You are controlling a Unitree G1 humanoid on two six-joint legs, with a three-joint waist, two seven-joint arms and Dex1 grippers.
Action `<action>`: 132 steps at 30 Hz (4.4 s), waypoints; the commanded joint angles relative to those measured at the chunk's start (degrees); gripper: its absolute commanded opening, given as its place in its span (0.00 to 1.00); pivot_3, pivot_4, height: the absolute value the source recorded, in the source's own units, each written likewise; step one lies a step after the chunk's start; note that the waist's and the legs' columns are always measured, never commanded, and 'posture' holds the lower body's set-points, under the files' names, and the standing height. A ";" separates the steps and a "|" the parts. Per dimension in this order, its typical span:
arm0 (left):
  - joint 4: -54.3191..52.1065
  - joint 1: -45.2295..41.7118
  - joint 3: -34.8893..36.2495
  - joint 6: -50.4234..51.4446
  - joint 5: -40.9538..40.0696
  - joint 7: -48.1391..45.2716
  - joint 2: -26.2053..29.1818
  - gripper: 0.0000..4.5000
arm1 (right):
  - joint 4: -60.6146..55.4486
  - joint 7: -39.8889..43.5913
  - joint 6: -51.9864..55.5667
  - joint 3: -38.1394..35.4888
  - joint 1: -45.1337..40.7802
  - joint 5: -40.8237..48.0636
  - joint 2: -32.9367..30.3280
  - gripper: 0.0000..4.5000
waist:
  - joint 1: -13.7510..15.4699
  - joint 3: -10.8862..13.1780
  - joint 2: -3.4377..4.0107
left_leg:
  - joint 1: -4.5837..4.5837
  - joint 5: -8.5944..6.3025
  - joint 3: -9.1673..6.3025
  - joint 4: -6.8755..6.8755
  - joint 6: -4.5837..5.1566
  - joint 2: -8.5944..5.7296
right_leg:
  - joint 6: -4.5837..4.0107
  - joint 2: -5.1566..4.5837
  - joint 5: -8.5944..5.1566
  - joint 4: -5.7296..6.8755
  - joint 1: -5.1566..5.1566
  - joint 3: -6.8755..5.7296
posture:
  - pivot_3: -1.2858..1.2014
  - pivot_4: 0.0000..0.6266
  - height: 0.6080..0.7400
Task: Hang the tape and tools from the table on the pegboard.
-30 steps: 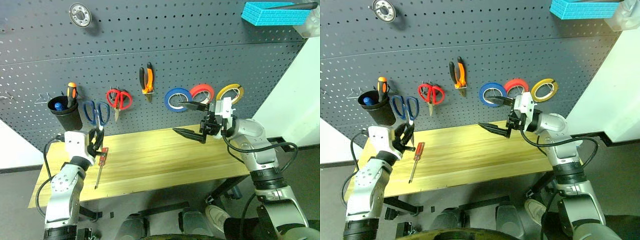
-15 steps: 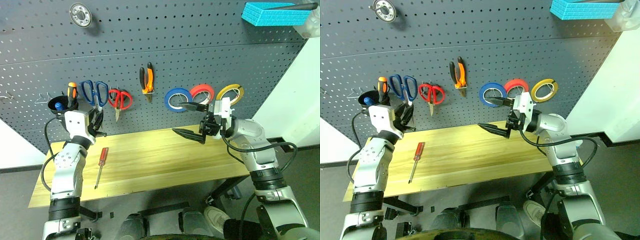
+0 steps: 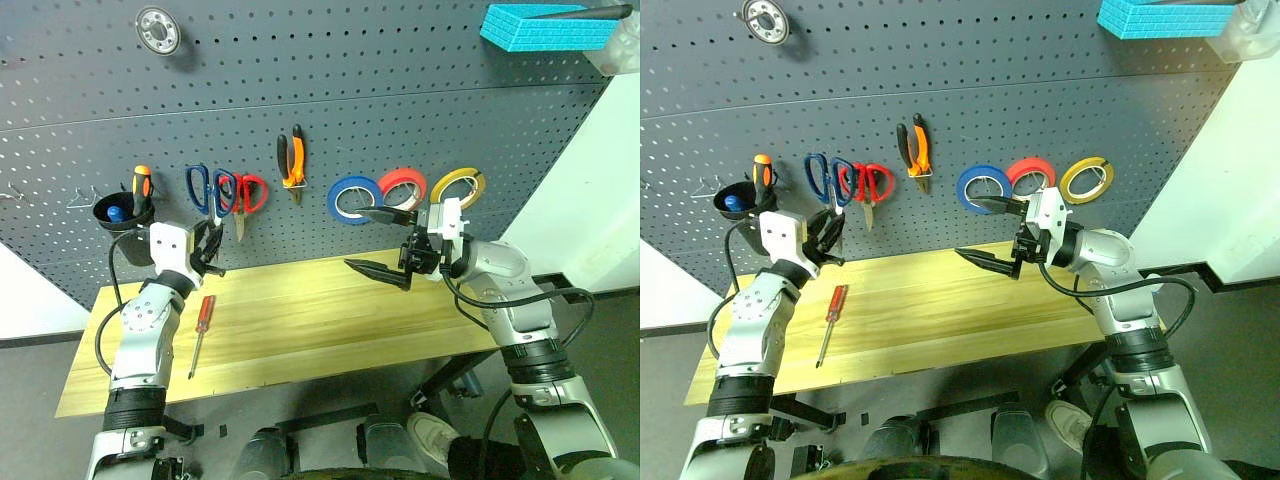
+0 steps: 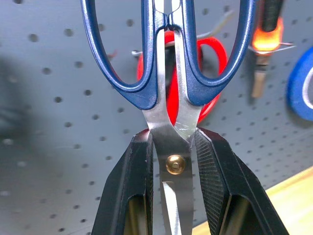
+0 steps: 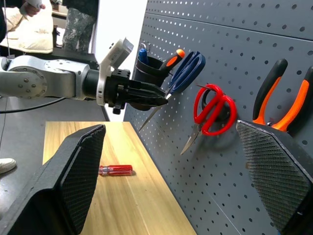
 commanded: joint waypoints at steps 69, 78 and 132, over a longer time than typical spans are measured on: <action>63.78 -27.65 -4.34 32.29 10.58 7.34 7.86 0.48 | -0.78 3.37 -5.21 5.02 15.89 -12.34 -11.58 1.00 | -2.81 -0.25 -0.34 | 0.03 -0.02 -0.07 -0.03 -0.03 -0.01 | 0.35 -0.02 0.05 0.04 0.03 -0.06 | 0.43 0.00 0.99; 63.92 -27.31 -3.92 31.33 10.21 7.21 8.60 0.18 | 0.63 3.05 -6.80 5.06 15.63 -12.57 -11.16 1.00 | -2.86 -0.26 -0.35 | 0.04 -0.02 -0.07 -0.03 -0.03 -0.01 | 0.36 -0.02 0.06 0.04 0.03 -0.06 | 0.43 0.00 0.99; 35.48 -25.66 17.56 -23.88 -10.11 -15.62 18.93 0.18 | -5.93 2.81 6.59 -1.47 -0.82 6.57 1.46 1.00 | 0.77 -0.45 -0.16 | -0.12 -0.12 0.36 -0.09 -0.17 0.45 | -0.12 0.29 0.12 0.08 -0.33 0.08 | 0.47 0.00 0.99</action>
